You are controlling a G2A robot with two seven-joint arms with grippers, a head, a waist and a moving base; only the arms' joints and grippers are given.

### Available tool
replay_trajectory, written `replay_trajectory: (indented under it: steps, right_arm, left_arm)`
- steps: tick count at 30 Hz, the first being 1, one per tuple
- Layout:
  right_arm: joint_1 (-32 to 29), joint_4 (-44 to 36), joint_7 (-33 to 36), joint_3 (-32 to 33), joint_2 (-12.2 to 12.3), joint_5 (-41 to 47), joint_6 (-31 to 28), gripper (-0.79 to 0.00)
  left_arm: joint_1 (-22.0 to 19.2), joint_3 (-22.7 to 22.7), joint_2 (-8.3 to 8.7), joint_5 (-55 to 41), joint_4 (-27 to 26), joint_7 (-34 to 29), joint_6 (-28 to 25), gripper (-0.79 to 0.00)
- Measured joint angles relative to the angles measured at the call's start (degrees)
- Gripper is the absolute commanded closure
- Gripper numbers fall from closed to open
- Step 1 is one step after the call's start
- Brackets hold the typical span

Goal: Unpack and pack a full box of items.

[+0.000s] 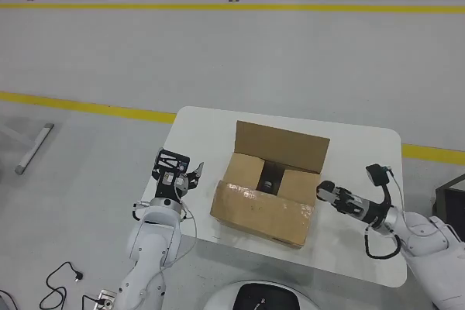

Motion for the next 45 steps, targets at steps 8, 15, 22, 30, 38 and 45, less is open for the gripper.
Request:
replay_trajectory:
  steps: [8,15,22,30,38,45]
  right_arm:
    - [4.5,-0.2,1.7,-2.3,-0.5,-14.4,8.8,0.0]
    - [6.5,-0.3,1.4,-5.6,-1.3,-19.9,10.3,0.0]
    - [8.4,0.8,3.9,-8.0,-2.0,-18.2,8.6,0.0]
    - [8.5,0.2,9.7,-8.8,-1.8,-14.5,4.6,0.0]
    - [6.7,-2.7,12.5,-7.2,-1.0,-9.3,2.2,0.0]
    - [4.7,-6.5,13.2,-5.9,-0.4,-8.8,1.4,0.0]
  left_arm:
    - [0.0,0.0,0.0,0.0,0.0,0.0,0.0,-0.785]
    - [0.0,0.0,0.0,0.0,0.0,0.0,0.0,-0.785]
    - [0.0,0.0,0.0,0.0,0.0,0.0,0.0,-0.785]
    - [0.0,0.0,0.0,0.0,0.0,0.0,0.0,-0.785]
    - [0.0,0.0,0.0,0.0,0.0,0.0,0.0,-0.785]
    - [0.0,0.0,0.0,0.0,0.0,0.0,0.0,-0.785]
